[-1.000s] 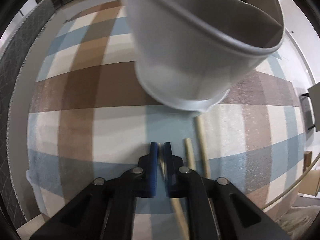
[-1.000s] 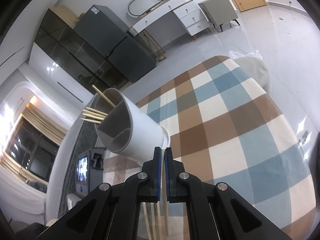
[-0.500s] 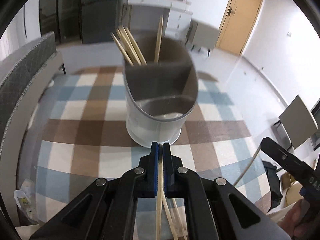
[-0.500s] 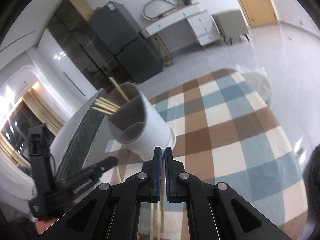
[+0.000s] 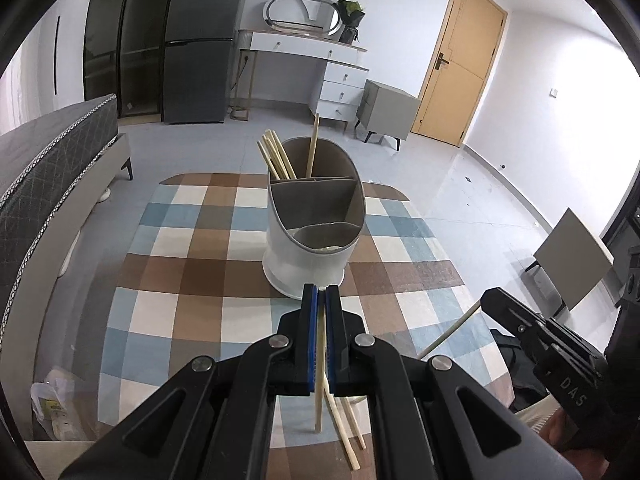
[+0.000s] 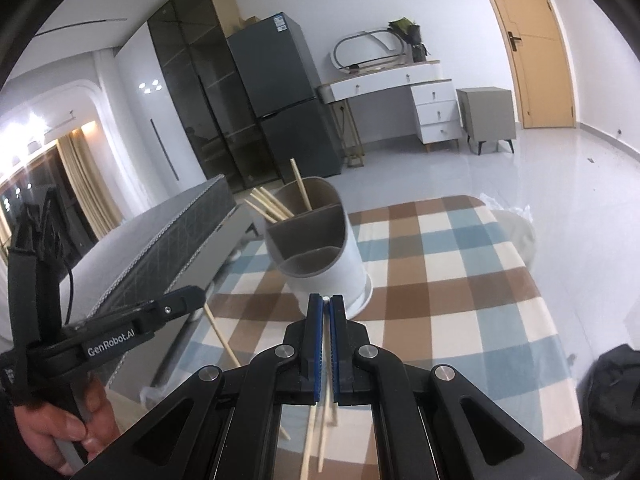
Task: Organize utensils
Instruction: 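Carry both chopsticks over the utensil holder and lower them inside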
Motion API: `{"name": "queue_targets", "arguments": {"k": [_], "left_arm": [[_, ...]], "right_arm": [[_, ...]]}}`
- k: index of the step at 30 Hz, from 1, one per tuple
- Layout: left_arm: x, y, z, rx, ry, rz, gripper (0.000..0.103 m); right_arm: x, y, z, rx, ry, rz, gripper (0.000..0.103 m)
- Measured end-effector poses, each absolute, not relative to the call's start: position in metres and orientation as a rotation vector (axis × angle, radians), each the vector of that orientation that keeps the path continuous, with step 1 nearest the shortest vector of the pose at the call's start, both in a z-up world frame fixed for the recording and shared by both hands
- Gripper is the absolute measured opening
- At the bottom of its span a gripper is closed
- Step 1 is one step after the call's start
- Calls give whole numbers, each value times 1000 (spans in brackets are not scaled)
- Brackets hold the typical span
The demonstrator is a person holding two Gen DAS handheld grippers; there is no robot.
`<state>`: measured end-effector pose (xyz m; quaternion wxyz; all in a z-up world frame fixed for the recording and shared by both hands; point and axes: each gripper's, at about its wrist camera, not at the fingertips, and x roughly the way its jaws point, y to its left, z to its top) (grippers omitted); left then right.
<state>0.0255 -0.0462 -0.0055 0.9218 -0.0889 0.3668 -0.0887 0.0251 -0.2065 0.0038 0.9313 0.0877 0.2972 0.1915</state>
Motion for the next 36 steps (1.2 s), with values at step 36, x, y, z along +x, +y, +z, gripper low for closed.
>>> {"name": "queue_targets", "arguments": {"k": [36], "left_arm": [[116,-38,153,-213,604,-278,0]], "right_arm": [[113,-211,144,127,387,410,2]]}}
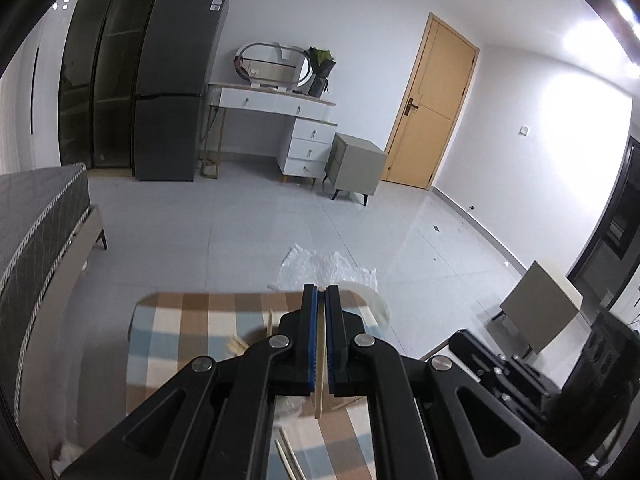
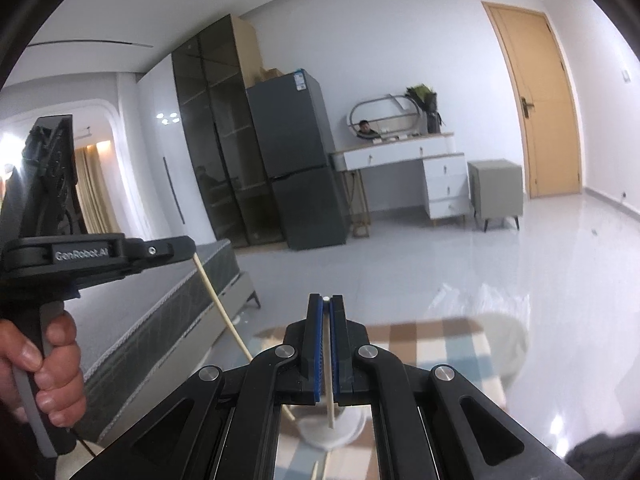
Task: Organize utensils
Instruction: 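Carry both chopsticks over the utensil holder and lower them inside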
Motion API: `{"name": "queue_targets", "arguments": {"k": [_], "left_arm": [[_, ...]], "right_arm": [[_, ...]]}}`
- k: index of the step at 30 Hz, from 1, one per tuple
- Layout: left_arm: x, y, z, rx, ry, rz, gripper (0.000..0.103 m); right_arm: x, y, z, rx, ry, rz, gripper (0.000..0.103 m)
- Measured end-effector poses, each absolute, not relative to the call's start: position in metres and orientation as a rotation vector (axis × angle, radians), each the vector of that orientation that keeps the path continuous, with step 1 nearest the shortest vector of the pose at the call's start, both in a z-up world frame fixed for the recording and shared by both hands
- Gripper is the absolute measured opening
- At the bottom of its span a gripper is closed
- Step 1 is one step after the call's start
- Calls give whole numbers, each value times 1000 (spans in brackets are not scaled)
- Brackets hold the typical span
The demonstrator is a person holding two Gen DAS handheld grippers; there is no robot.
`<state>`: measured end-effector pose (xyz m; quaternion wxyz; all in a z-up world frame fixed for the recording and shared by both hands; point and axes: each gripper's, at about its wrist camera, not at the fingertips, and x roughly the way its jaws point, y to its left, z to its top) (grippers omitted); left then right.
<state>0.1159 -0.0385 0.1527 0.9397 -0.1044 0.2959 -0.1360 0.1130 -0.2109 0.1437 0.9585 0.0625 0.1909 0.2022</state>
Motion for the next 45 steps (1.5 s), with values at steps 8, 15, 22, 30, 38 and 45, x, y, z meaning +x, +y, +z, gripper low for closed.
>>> {"name": "queue_targets", "arguments": {"k": [8,15,22,30,38,45], "left_arm": [[162,-21,142,-241,610,-255,0],[191,-10,116,-272,648,-238,0],[199,-2,104,-307,650,-250,0],[196,-3,94,-303,655,-262,0],[202,3,87,-326,689,-269,0],[204,5,78,-325,727,-281,0]], "right_arm": [[163,-185,167,59,348,460,2],[193,-154,150,4,379,504,2],[209,-144,124,-9,439,513,2],[216,-137,108,-60,480,520,2],[213,-121,92,-151,514,537,2],[217,-121,76,-150,556,532,2]]}}
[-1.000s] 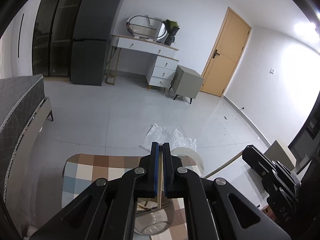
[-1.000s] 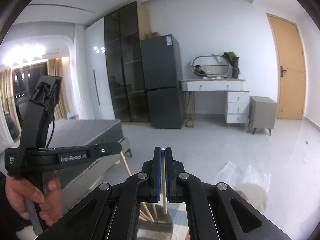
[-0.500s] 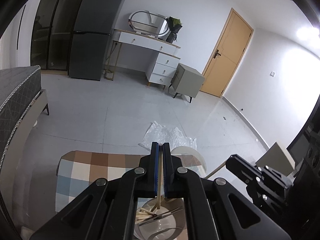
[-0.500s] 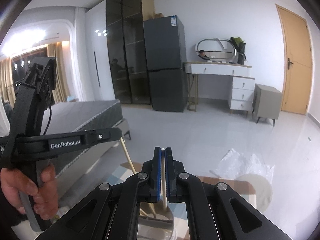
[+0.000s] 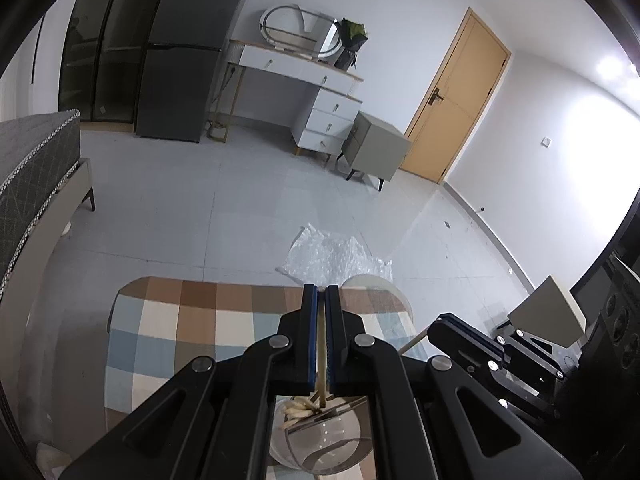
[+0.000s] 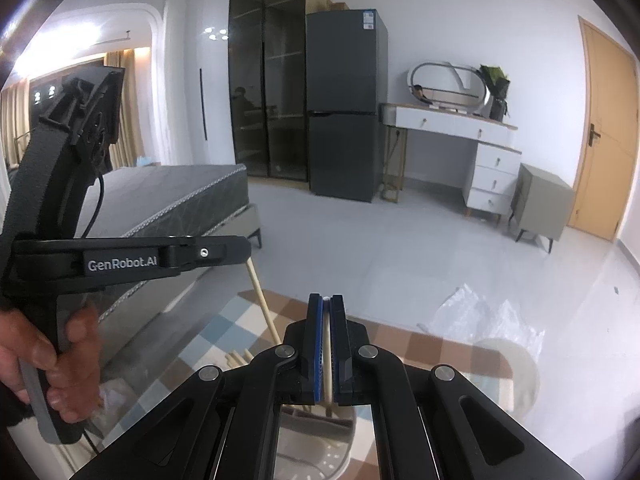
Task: Organize utensils
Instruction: 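Carry both chopsticks over the utensil holder and lower them inside, then open both tools and withdraw them from the utensil holder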
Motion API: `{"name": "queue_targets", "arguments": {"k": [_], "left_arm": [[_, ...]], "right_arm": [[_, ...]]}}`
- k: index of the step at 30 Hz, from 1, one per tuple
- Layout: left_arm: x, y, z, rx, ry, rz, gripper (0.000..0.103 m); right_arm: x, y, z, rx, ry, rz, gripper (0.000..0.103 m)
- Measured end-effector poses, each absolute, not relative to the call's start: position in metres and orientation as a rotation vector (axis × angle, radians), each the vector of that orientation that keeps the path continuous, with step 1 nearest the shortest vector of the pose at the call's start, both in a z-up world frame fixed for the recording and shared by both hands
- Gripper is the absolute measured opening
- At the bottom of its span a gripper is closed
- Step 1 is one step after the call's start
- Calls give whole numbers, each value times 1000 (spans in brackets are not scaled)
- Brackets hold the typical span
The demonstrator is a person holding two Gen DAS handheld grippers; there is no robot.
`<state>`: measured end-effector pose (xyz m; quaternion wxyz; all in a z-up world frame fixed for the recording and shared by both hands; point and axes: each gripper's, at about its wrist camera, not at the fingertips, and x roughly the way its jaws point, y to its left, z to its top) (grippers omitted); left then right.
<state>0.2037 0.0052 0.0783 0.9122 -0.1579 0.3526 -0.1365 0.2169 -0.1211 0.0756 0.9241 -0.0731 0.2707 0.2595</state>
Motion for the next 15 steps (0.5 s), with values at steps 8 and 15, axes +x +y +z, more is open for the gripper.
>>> {"name": "queue_targets", "arguments": {"k": [8,15], "left_arm": [[209,5,58,-335,850,-292,0],[200,8,49,-323,900,-256,12]], "right_arm": [[225,-128,60,-82,623,530,6],[224,-141,53,-6,662,517,29]]}}
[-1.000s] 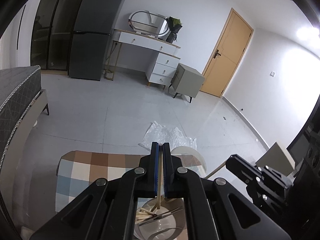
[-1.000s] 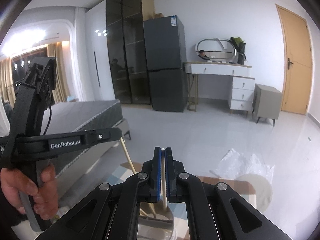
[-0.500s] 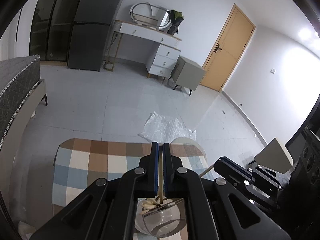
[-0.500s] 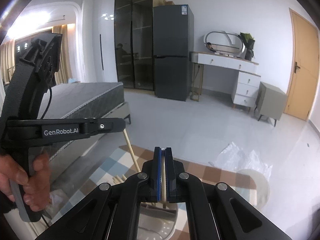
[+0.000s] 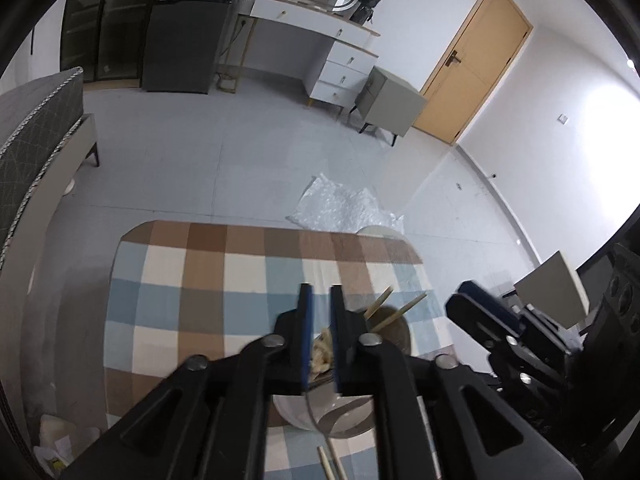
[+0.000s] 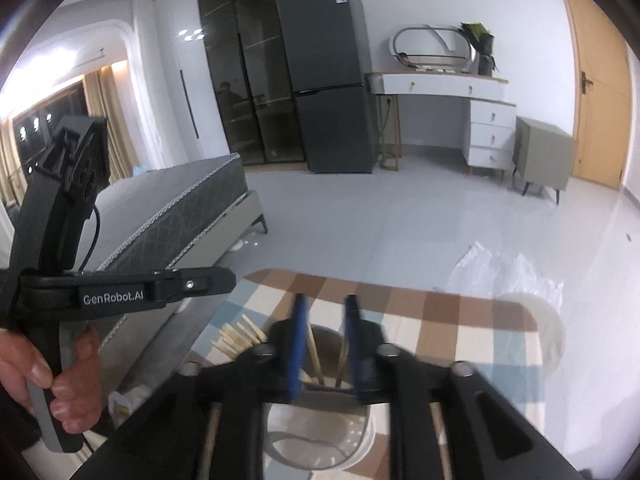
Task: Organize utensils
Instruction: 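Open both tools and withdraw them from the utensil holder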
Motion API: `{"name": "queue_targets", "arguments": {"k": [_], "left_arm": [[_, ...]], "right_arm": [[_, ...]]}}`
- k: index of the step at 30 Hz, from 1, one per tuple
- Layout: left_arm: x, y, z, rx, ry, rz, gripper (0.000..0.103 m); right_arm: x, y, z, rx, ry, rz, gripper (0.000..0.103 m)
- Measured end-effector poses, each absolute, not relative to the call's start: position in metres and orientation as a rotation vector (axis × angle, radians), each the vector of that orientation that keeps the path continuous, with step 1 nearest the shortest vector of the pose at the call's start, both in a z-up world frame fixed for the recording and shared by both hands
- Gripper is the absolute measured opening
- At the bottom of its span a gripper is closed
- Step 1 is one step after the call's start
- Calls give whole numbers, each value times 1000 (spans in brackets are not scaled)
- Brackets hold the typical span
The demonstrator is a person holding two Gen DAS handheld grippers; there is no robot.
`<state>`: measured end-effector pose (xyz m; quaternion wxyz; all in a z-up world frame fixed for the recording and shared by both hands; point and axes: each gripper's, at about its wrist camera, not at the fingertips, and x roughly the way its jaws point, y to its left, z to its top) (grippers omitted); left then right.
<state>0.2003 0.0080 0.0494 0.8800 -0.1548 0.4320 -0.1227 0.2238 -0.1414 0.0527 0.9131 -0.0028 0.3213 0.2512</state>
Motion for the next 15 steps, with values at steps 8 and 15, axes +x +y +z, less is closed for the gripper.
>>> {"name": "queue_targets", "arguments": {"k": [8,15], "left_arm": [[178,13,60,-297,874,-175,49],[151,14,75,-282,838,-133,58]], "right_arm": [[203,-155,63,40,643,478,49],[176,-161,78,62,609,475,61]]}}
